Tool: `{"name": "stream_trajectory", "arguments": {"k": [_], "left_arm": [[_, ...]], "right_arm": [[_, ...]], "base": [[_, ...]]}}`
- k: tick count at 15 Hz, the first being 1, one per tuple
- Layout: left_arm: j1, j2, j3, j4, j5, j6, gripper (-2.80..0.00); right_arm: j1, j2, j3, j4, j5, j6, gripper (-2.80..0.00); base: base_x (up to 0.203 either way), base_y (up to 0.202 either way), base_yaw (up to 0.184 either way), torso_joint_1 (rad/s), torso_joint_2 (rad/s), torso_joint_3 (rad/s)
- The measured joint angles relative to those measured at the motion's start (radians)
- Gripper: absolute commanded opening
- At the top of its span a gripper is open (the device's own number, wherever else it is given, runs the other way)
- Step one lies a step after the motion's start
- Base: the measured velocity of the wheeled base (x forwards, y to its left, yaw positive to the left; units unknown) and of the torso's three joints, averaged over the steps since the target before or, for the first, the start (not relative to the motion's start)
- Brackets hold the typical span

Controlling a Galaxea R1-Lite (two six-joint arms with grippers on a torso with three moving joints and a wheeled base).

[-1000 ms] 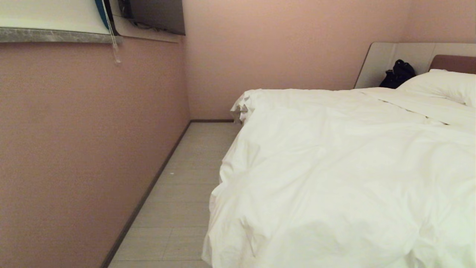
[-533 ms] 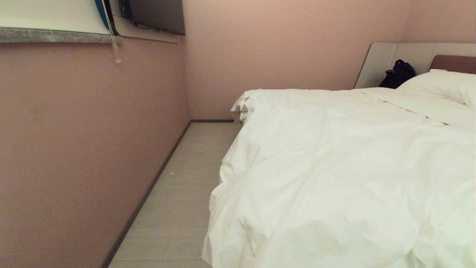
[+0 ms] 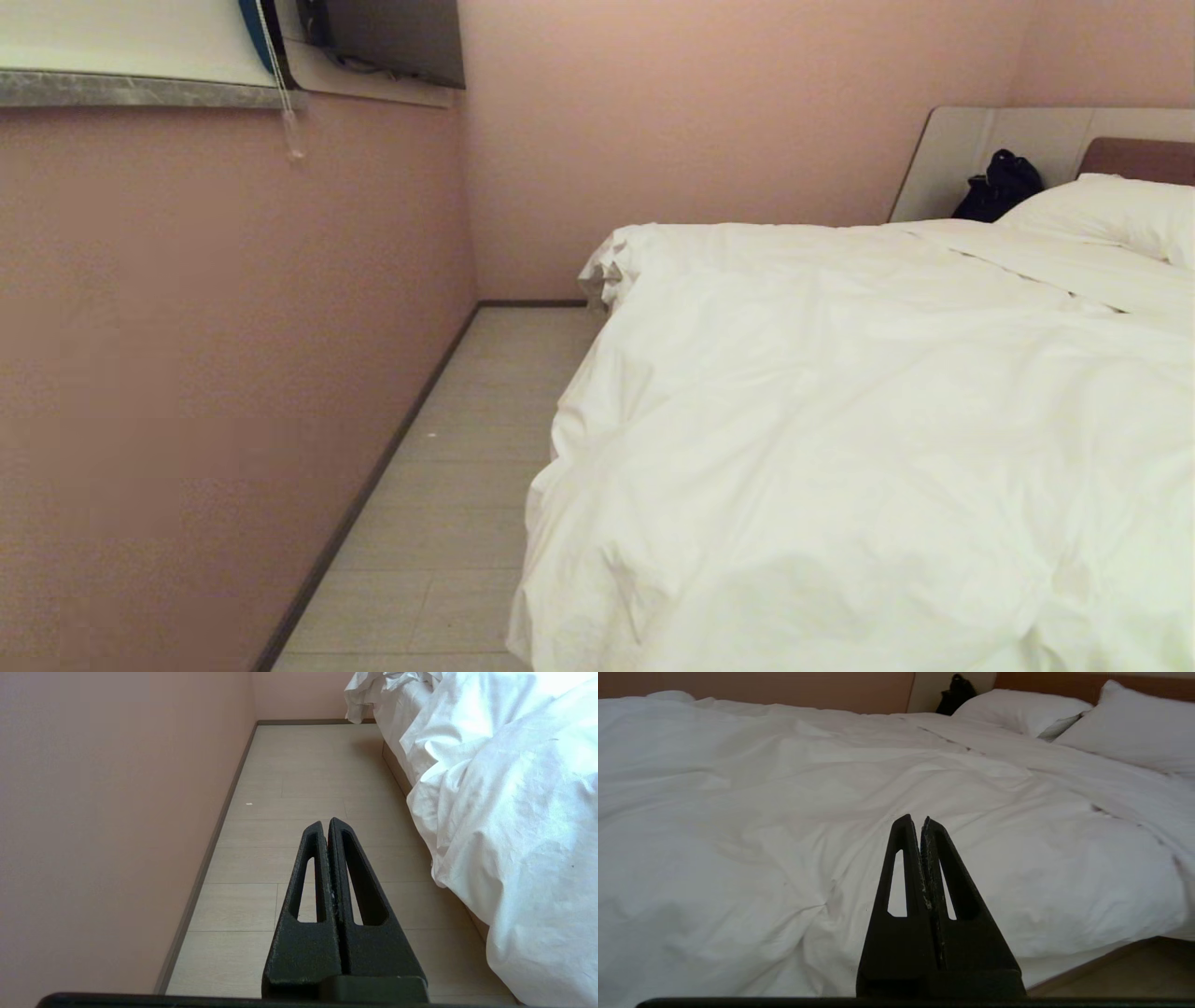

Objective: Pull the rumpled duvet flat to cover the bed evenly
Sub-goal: Flatten the corners of the folded blanket

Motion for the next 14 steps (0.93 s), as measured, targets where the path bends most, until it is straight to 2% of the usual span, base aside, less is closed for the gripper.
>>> {"name": "stream_trajectory", "arguments": {"k": [4,9,14], "left_arm": [[0.000,0.000,0.000,0.000,0.000,0.000,-2.80],[0.000,0.000,0.000,0.000,0.000,0.000,-2.80],[0.000,0.000,0.000,0.000,0.000,0.000,-2.80]], "right_arm": [[-0.021,-0.021,0.015,-0.006,-0.060,-0.047,-2.80],[-0.127,-0.022,0.004,0.000,-0.133,-0.124,-2.80],[-0.294,-0.038,0.029,0.002,-0.216,-0.153,-2.80]], "base": [[0.000,0.000,0.000,0.000,0.00,0.000],[0.000,0.000,0.000,0.000,0.00,0.000],[0.000,0.000,0.000,0.000,0.00,0.000]]}}
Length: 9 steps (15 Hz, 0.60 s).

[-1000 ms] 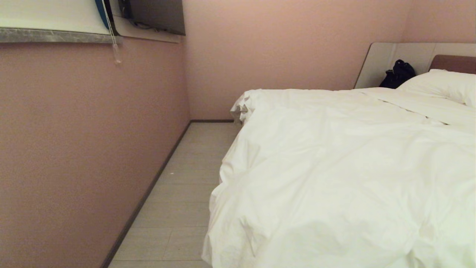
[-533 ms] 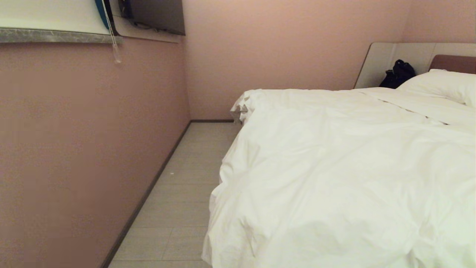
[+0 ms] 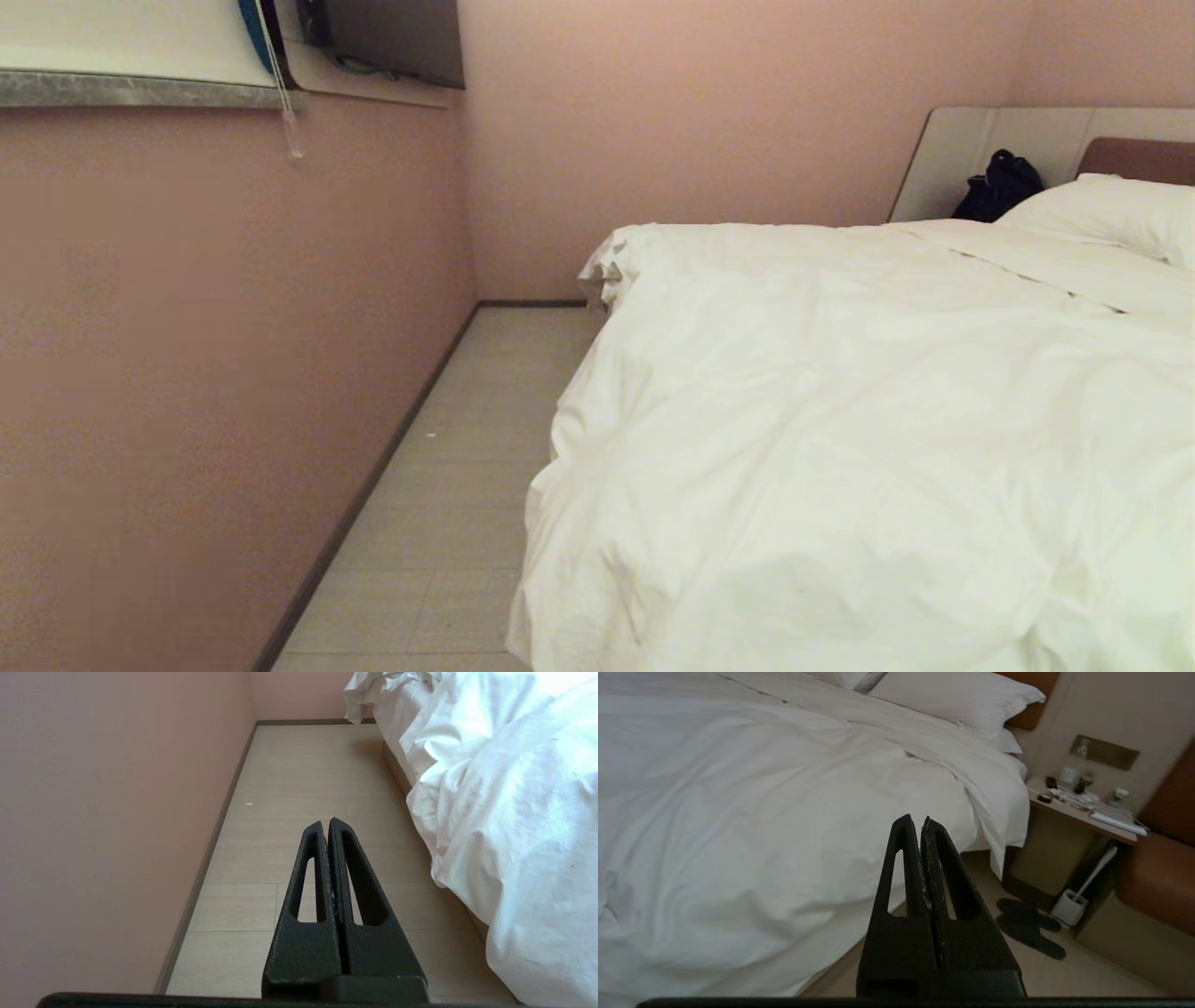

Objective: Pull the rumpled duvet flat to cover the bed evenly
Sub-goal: Flatten the corners of the folded blanket

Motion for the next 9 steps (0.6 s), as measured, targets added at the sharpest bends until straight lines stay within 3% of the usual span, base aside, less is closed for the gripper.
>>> {"name": "stream_trajectory", "arguments": {"k": [4,9], "left_arm": [[0.000,0.000,0.000,0.000,0.000,0.000,-2.80],[0.000,0.000,0.000,0.000,0.000,0.000,-2.80]], "right_arm": [[-0.003,-0.071,0.045,-0.011,0.001,0.007,-2.80],[0.013,-0.231,0.029,0.078,0.106,0.066,-2.80]], "base": [[0.000,0.000,0.000,0.000,0.00,0.000],[0.000,0.000,0.000,0.000,0.00,0.000]]}}
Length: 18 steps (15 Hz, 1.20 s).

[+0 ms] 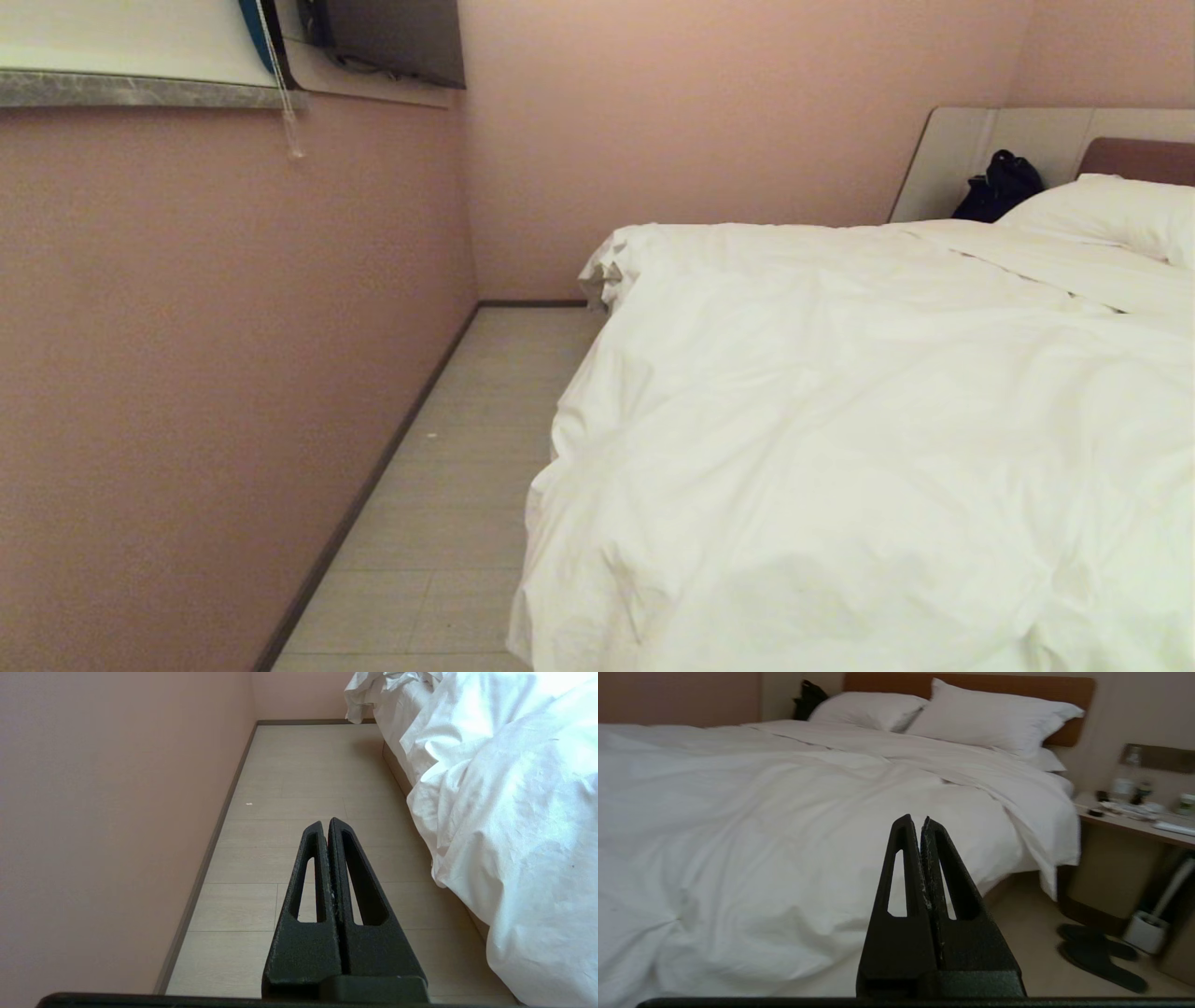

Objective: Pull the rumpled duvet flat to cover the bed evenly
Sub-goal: Flatten the corners of the folded blanket

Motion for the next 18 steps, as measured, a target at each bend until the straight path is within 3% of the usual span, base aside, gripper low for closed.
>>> {"name": "stream_trajectory", "arguments": {"k": [4,10,14,18], "left_arm": [[0.000,0.000,0.000,0.000,0.000,0.000,-2.80],[0.000,0.000,0.000,0.000,0.000,0.000,-2.80],[0.000,0.000,0.000,0.000,0.000,0.000,-2.80],[0.000,0.000,0.000,0.000,-0.001,0.000,-2.80]], "right_arm": [[0.002,-0.028,-0.040,0.133,0.162,0.121,-2.80],[0.002,-0.030,0.037,0.280,0.494,0.276,-2.80],[0.002,-0.031,0.054,0.301,0.653,0.291,-2.80],[0.002,-0.031,0.072,0.297,0.741,0.258,-2.80]], "base": [[0.000,0.000,0.000,0.000,0.00,0.000],[0.000,0.000,0.000,0.000,0.00,0.000],[0.000,0.000,0.000,0.000,0.00,0.000],[0.000,0.000,0.000,0.000,0.00,0.000]]}}
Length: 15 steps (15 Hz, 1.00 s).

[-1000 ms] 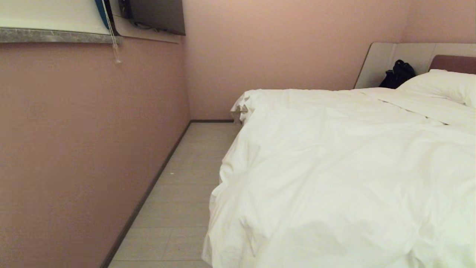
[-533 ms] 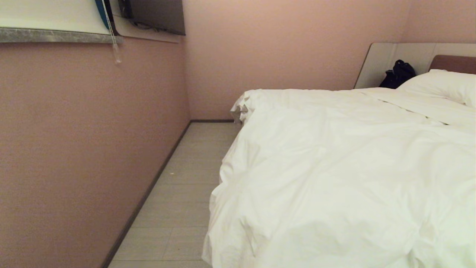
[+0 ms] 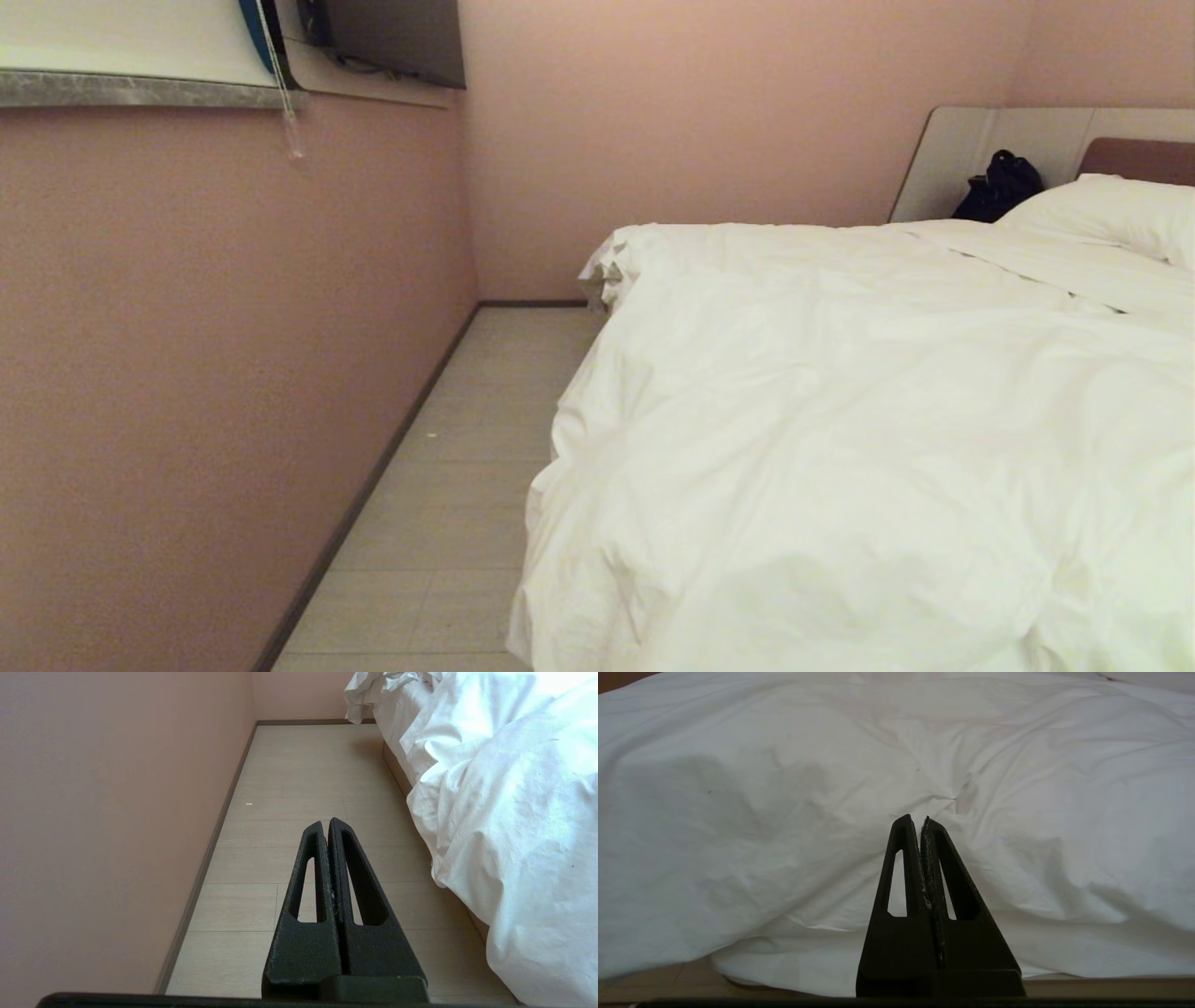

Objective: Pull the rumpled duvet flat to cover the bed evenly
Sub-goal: Flatten the corners of the folded blanket

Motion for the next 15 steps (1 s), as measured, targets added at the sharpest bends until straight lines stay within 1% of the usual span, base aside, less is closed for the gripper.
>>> {"name": "stream_trajectory", "arguments": {"k": [2,7,15], "left_arm": [[0.000,0.000,0.000,0.000,0.000,0.000,-2.80],[0.000,0.000,0.000,0.000,0.000,0.000,-2.80],[0.000,0.000,0.000,0.000,0.001,0.000,-2.80]], "right_arm": [[0.000,0.000,0.001,0.002,0.018,0.006,-2.80],[0.000,0.000,0.005,-0.006,0.018,0.041,-2.80],[0.000,-0.001,0.006,-0.007,0.019,0.042,-2.80]], "base": [[0.000,0.000,0.000,0.000,0.00,0.000],[0.000,0.000,0.000,0.000,0.00,0.000],[0.000,0.000,0.000,0.000,0.00,0.000]]}}
